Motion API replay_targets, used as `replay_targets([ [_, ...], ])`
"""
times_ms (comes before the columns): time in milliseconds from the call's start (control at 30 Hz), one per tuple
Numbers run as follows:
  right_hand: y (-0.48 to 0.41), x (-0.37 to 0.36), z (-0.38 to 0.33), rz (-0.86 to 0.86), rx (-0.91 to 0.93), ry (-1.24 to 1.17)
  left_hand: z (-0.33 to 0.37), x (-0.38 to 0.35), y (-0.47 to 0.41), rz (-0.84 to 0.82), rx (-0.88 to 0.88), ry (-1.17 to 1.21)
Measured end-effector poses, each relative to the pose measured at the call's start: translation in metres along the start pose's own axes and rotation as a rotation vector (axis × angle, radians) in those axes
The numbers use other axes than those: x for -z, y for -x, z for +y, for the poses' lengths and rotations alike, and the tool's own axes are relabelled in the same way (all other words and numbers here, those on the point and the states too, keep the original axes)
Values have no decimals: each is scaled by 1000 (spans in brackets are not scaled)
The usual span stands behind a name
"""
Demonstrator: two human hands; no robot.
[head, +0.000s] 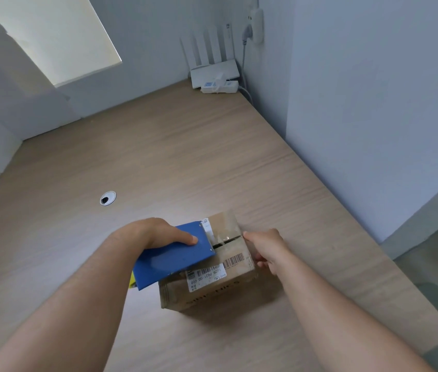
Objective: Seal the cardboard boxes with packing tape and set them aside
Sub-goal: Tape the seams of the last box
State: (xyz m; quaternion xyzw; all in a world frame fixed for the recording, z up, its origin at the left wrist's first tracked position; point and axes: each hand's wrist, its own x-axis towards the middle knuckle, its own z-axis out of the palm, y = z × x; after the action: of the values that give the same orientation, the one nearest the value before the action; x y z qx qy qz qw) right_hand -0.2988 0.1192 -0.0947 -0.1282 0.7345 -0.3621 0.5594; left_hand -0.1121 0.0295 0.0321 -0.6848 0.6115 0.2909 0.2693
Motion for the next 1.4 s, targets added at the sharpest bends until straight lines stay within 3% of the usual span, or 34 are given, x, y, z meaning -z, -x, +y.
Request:
replay_targets([
  [133, -1, -1, 17, 97, 67, 99, -2, -1, 1, 8, 25, 4],
  [233, 9, -4, 17, 269, 318, 248, 0, -1, 3, 7, 11, 10],
  [367, 25, -26, 4, 313, 525, 464, -4, -2, 3, -17, -41, 13],
  [433, 23, -35, 9, 363, 512, 523, -6, -3, 2, -33, -69, 18],
  [600, 16, -38, 11, 375, 527, 336, -15, 2, -1, -70, -171, 75],
  [700, 15, -39, 9, 373, 534, 276, -33, 7, -3, -145, -231, 226],
  [900, 11, -50, 6, 260, 557, 218, -118, 4, -12, -283, -270, 388],
  [1133, 7, -55, 7, 257, 588, 212, -210, -7, -14, -325, -192, 420],
  [1400, 5, -59, 8, 281, 577, 222, -198, -44, -30, -134, -110, 400],
])
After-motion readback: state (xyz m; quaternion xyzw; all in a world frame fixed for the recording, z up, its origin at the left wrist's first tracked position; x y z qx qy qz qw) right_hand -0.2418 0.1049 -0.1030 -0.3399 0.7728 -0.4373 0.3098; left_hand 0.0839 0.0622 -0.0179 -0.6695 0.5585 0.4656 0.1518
